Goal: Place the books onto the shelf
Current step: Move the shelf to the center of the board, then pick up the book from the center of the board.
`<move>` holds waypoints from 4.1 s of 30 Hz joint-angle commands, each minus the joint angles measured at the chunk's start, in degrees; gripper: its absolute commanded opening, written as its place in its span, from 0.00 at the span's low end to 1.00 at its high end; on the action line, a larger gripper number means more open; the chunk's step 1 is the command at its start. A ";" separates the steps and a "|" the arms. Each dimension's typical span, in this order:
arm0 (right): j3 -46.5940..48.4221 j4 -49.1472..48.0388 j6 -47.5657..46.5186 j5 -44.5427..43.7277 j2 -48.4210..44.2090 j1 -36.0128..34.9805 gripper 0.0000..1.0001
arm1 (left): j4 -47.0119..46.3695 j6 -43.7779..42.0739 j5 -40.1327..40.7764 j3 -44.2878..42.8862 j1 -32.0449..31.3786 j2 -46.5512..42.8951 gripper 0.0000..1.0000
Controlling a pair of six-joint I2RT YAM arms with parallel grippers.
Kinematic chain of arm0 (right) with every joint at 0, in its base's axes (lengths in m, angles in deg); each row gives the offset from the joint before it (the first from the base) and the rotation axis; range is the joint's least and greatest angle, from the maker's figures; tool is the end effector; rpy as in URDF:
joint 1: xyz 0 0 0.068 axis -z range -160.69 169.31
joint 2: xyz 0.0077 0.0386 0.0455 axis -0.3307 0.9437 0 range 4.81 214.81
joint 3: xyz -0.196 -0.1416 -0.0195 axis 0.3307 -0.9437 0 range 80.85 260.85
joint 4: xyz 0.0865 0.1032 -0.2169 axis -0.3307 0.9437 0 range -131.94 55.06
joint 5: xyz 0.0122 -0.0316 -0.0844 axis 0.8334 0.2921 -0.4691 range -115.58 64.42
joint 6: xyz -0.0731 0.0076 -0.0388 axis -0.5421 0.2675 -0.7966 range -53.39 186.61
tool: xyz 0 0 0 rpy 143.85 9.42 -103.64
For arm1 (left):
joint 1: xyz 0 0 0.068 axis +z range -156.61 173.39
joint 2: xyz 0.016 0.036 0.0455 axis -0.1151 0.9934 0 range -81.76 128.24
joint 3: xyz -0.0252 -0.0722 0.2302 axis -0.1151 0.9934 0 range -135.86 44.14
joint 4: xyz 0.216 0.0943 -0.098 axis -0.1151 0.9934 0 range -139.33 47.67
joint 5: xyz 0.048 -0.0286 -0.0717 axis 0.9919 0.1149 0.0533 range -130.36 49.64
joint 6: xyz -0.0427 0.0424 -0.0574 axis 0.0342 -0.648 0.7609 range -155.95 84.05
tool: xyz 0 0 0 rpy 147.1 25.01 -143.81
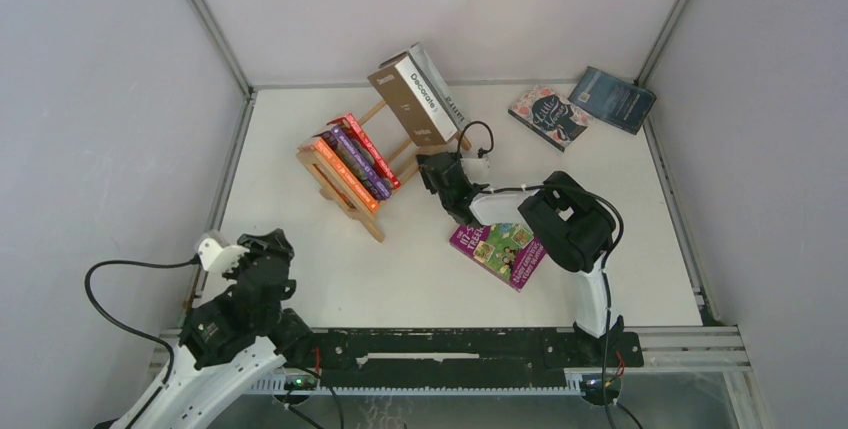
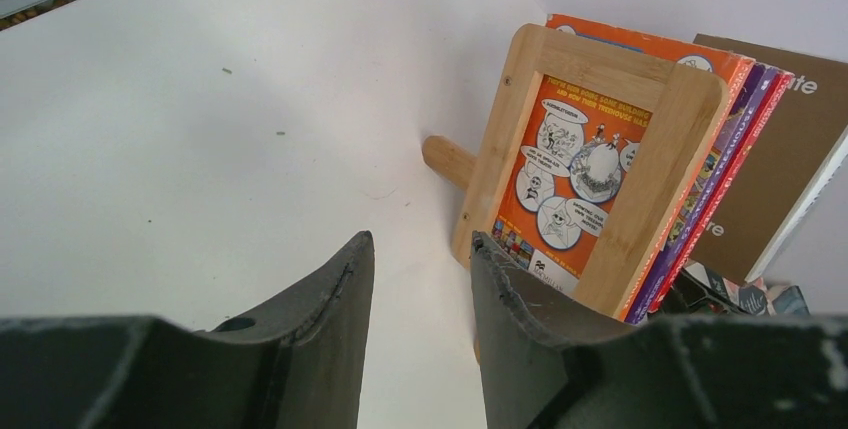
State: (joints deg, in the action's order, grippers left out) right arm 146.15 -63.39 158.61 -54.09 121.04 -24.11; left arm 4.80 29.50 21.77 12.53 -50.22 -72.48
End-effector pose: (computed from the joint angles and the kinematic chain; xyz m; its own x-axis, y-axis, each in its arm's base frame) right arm 0.3432 0.2771 0.1071 -0.2894 0.9352 -0.2043 0.3677 0.3056 0.8783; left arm 0.1021 -0.0086 0.2402 0.0430 -0.6283 -0.7768 -0.4391 0.6865 -0.5796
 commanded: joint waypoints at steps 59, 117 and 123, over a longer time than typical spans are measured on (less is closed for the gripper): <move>-15.62 40.62 -48.65 15.28 -39.68 15.68 0.65 | -29.44 -1.55 -21.93 -12.28 -26.19 47.27 0.68; -20.88 53.33 -53.86 46.21 -32.49 21.23 0.64 | -53.11 18.19 -33.39 -19.89 -29.36 95.76 0.94; -24.51 55.03 -53.20 47.87 -37.73 19.47 0.64 | -47.45 19.88 -31.20 -17.90 -28.75 92.44 0.95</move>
State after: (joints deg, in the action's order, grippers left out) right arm 125.27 -17.87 103.14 -15.60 86.20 -1.68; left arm -51.81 48.53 -14.78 -9.07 -80.69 20.23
